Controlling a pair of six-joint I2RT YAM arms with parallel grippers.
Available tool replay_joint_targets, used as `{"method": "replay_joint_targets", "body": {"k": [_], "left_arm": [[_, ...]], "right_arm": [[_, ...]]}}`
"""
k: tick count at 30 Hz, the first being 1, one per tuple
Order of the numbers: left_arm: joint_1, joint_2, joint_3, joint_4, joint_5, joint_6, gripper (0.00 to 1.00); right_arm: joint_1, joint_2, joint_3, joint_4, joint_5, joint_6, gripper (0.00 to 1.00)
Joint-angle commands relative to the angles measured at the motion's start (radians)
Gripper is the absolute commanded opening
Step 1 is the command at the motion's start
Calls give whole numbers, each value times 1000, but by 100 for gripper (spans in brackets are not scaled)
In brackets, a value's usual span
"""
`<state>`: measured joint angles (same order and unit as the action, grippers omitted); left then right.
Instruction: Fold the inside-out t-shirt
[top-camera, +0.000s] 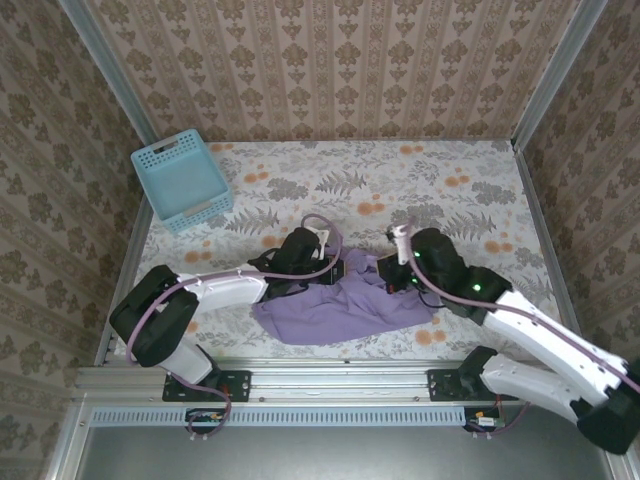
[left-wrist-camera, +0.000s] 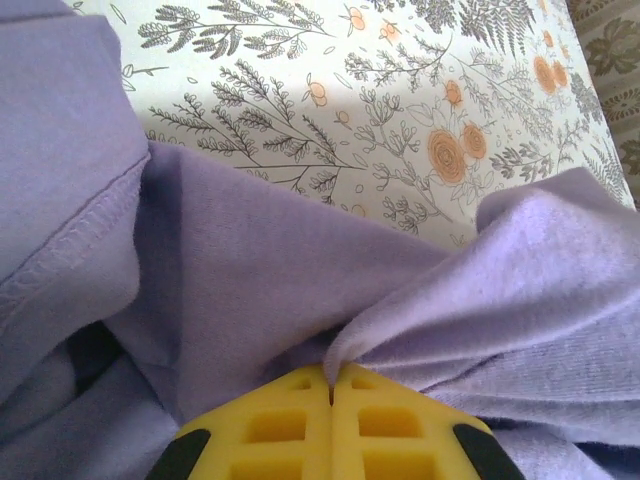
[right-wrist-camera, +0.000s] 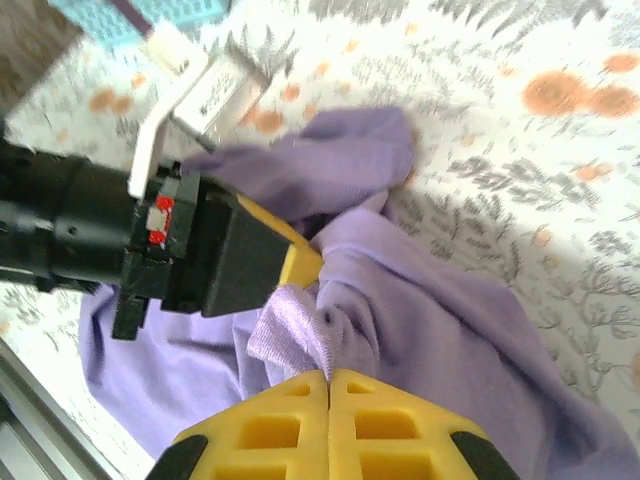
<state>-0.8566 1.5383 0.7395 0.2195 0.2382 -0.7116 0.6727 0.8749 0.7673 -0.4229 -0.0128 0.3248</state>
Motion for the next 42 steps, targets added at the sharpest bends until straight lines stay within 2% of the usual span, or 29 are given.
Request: {"method": "replay_joint_targets", "body": {"k": [1,6,10,14,16,17,21,25,31,32,35,40,42], "left_arm": [[3,7,-22,16,12,-9,0],[-7,-2,-21,-8,3,26,0],[-33,-19,2,-73,-24,72,8],[-86,-79,38,-199,-131,135,24],[-119,-110,60,-249,-181,165,31],[-131,-122,68,-260,-191,175,32],[-136,-133,63,-253,-200,168,33],[-135,-118,55,-228,-193,150,32],[-127,-115,37,-209,-205,123,34],[-123,-111,36,-210,-204,118,34],[-100,-90,41,-230,-200,95,35],[-21,-15,44,-263,-181,39,37],[20,34,62,-315,-185,8,37]], "right_arm": [[-24,-59,-78,-38,-15,71,0],[-30,-130,-200,1,-38,184,0],[-30,-128,-265,63,-68,236,1],[-30,-128,-259,52,-41,233,14],[-30,-123,-235,25,-10,216,28],[-30,-118,-222,13,4,203,37],[-30,-53,-151,-36,33,137,57],[-29,87,-30,-157,35,67,60],[23,195,18,-198,25,51,61],[25,209,17,-195,-4,49,61],[35,246,28,-226,-2,62,47],[39,193,51,-312,111,77,9],[39,145,53,-323,118,75,4]]}}
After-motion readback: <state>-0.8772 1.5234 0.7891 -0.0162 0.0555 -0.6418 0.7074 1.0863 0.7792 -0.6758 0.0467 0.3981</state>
